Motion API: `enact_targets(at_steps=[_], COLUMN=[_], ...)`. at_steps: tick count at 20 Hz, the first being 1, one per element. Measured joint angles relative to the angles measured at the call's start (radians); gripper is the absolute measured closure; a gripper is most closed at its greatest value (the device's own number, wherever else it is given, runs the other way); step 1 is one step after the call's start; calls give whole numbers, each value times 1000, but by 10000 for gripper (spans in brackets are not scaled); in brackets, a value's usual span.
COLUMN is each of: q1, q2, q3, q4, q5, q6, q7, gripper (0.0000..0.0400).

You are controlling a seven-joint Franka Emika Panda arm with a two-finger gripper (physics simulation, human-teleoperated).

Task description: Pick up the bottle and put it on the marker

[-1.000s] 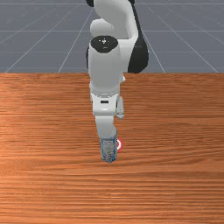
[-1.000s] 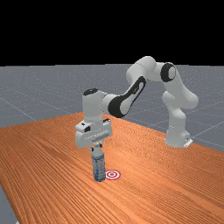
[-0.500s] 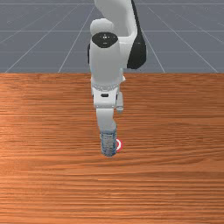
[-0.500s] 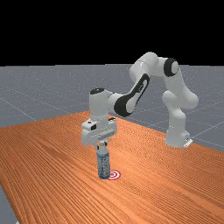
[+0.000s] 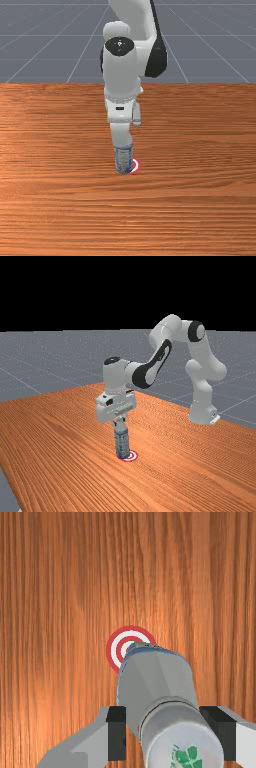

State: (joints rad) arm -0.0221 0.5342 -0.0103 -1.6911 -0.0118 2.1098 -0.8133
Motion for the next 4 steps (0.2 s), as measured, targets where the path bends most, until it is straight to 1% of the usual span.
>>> enact_targets(at_steps=[1, 2, 4], q1=[0, -7, -14], q2=[-3, -16, -17], q3=[0, 5, 10], q4=[-9, -36, -35], q5=[0, 12, 25], q6=[19, 62, 61], q7=[0, -10, -20], gripper=[189, 188, 189])
